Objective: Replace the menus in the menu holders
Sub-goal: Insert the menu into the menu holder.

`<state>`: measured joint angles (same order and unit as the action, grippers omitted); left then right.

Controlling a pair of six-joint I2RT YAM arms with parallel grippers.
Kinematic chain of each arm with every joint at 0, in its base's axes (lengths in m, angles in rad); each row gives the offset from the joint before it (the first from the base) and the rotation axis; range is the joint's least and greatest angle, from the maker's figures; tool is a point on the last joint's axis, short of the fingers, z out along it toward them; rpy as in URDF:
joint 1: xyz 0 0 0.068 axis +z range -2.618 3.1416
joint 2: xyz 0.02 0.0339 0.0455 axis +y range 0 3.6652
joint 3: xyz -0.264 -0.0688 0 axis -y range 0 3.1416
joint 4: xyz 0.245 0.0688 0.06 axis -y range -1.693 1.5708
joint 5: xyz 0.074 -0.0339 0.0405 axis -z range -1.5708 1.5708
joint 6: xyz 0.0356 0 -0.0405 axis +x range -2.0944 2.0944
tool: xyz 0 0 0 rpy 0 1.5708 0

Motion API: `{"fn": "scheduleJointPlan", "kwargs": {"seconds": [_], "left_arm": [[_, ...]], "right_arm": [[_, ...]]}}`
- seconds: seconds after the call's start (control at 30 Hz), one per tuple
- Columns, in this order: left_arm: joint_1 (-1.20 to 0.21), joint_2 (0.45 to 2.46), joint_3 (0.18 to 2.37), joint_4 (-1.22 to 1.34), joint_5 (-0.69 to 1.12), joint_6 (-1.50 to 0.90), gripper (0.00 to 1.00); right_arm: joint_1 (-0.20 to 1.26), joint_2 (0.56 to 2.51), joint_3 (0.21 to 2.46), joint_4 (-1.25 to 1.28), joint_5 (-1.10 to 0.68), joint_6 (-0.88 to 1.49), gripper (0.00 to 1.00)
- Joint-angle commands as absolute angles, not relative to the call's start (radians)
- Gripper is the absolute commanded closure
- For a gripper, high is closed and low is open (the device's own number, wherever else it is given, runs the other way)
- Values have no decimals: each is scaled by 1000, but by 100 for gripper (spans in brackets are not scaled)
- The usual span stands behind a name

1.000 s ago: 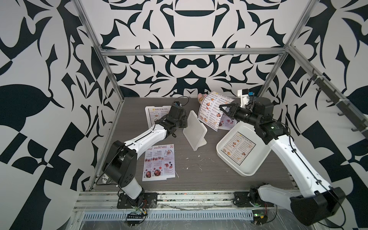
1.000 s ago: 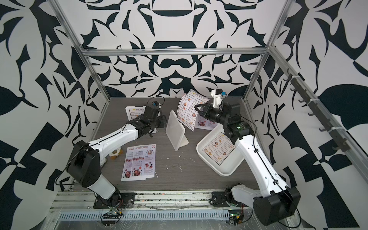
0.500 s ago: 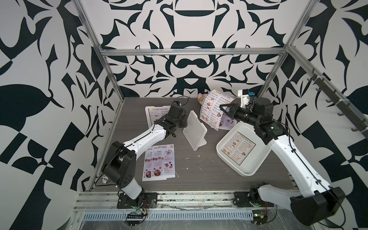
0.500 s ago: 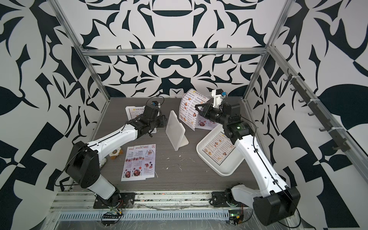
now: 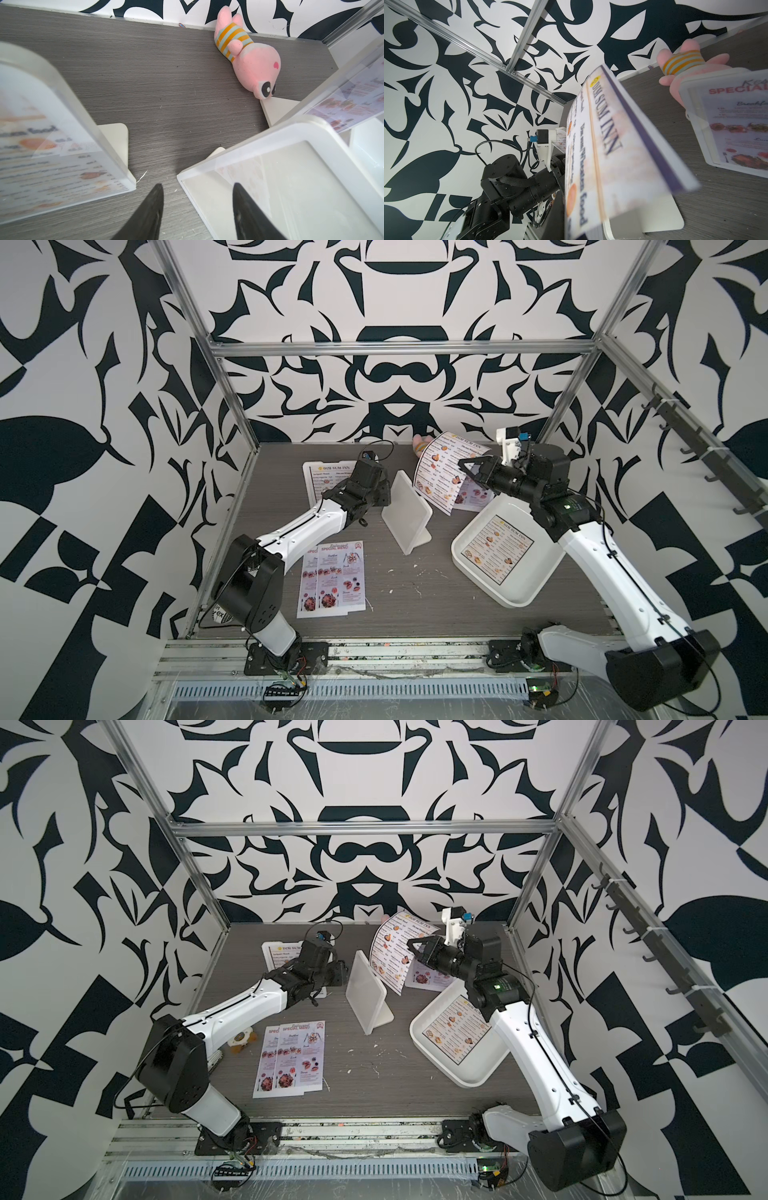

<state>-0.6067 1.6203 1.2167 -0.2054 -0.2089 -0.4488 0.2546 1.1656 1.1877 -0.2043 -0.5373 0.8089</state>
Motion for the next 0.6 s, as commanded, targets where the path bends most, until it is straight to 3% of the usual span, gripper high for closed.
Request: {"fn": "scheduleJointPlan", "kwargs": {"seconds": [0.0,0.57], "left_arm": [[-603,1602,1213,-212,-206,-445,44],[-603,1622,1233,-209,-200,-439,44]], "right_arm": [[252,1132,1192,-170,-550,798,100],[252,1137,1189,-161,-569,834,100]]}}
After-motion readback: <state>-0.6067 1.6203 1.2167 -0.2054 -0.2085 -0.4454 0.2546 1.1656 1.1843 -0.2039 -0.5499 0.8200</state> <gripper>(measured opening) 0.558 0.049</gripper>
